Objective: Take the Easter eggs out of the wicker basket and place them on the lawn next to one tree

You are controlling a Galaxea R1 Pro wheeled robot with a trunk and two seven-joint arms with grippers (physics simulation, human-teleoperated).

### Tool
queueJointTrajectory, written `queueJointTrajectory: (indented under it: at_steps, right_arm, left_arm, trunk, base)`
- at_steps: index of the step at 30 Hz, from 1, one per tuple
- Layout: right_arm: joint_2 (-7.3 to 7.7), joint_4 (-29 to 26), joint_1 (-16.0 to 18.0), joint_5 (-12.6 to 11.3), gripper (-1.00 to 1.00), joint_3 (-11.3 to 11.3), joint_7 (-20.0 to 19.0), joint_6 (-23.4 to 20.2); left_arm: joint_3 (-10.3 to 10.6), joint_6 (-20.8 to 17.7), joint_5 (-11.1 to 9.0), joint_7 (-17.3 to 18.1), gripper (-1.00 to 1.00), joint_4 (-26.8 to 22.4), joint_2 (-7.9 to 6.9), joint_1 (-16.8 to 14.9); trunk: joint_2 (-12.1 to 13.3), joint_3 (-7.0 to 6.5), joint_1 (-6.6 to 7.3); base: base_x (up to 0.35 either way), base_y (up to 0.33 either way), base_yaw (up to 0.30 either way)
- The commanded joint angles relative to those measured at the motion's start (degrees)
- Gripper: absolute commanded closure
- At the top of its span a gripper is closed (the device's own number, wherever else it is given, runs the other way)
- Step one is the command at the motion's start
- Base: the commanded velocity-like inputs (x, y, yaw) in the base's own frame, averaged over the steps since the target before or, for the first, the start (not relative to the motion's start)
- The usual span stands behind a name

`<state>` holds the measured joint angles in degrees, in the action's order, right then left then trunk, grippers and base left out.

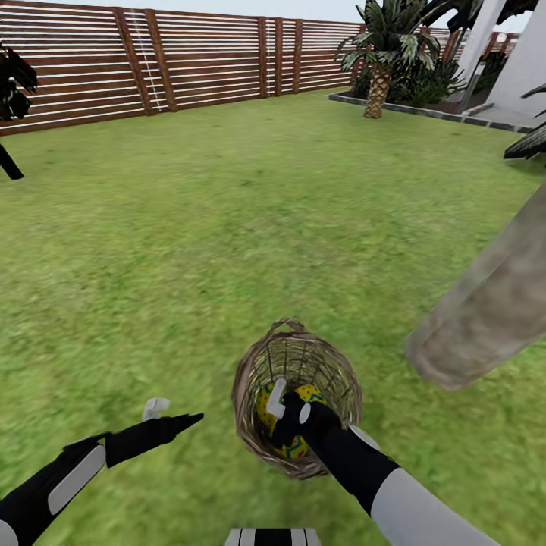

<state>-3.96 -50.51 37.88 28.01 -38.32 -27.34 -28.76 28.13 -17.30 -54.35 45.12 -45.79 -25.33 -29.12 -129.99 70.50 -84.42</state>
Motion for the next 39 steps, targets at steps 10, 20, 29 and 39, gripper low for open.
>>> queueJointTrajectory:
  at_steps: [10,20,29,39]
  right_arm:
    - [0.09,0.06,0.0,-0.03,-1.0,0.34,0.11,0.18]
    - [0.07,0.96,0.0,-0.07,-1.0,0.23,0.11,1.45]
    - [0.09,1.38,0.0,-0.06,-1.0,0.06,0.09,1.69]
    - [0.09,1.3,0.0,-0.06,-1.0,0.08,0.12,1.69]
  left_arm:
    - [0.0,0.03,0.03,0.01,-1.0,0.18,-0.05,0.01]
    - [-0.07,0.06,-0.04,0.08,-1.0,0.34,-0.07,0.03]
    - [-0.02,0.01,0.03,0.06,-1.0,0.03,-0.07,0.03]
    - [-0.08,0.01,-0.04,0.08,-1.0,0.01,-0.07,0.03]
  trunk:
    - [0.0,0.01,0.0]
    - [0.0,0.46,0.0]
    - [0.0,1.22,0.0]
    - [0.0,1.62,0.0]
  base:
    - [0.136,-0.002,0.009]
    - [0.023,0.0,0.034]
    - [-0.026,-0.147,0.081]
    - [-0.164,-0.165,0.036]
